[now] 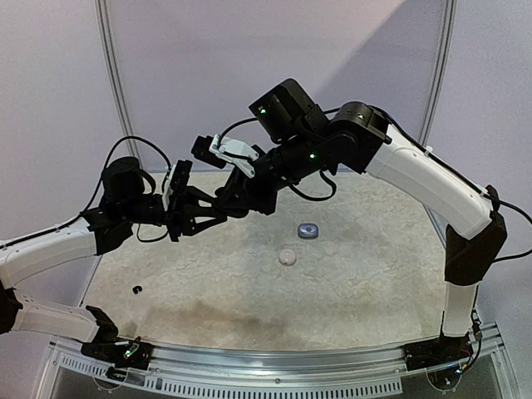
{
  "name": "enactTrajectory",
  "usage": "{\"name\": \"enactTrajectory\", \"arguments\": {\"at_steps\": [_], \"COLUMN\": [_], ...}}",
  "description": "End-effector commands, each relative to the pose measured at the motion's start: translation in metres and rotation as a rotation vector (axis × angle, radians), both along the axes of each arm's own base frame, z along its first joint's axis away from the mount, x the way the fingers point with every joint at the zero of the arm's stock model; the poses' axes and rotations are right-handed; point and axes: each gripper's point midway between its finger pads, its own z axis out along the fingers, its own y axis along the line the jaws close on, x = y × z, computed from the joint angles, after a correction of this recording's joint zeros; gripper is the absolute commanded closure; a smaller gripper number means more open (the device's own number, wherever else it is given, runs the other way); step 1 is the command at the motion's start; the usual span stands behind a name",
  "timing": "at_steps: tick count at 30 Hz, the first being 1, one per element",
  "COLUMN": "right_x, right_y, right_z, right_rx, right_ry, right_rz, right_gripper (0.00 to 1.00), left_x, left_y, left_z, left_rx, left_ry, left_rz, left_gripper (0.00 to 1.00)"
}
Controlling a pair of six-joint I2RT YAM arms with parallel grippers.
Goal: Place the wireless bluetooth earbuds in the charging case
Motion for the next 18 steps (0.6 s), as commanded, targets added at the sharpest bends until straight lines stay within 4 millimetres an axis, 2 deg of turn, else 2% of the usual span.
{"name": "enactTrajectory", "arguments": {"at_steps": [1, 12, 18], "right_x": [-0.004, 0.008, 0.018], "right_y": [-0.008, -0.001, 0.001], "right_z": [-0.052, -0.036, -0.024], "right_rx": [-0.180, -0.121, -0.076], "right_ry": [0.042, 0.006, -0.011], "right_rz": [-0.001, -0.057, -0.099], "right_gripper": [0.83, 0.72, 0.67], "left_x": [0.000, 0.000, -0.002], "left_y": [0.002, 0.002, 0.002], "left_z": [0.037, 0.035, 0.038], "left_rx": [-0.080, -0.100, -0.132], "left_ry": [-0.124, -0.054, 0.055], "left_rz": [-0.001, 0.003, -0.009], "left_gripper": [1.00, 1.00, 1.00]}}
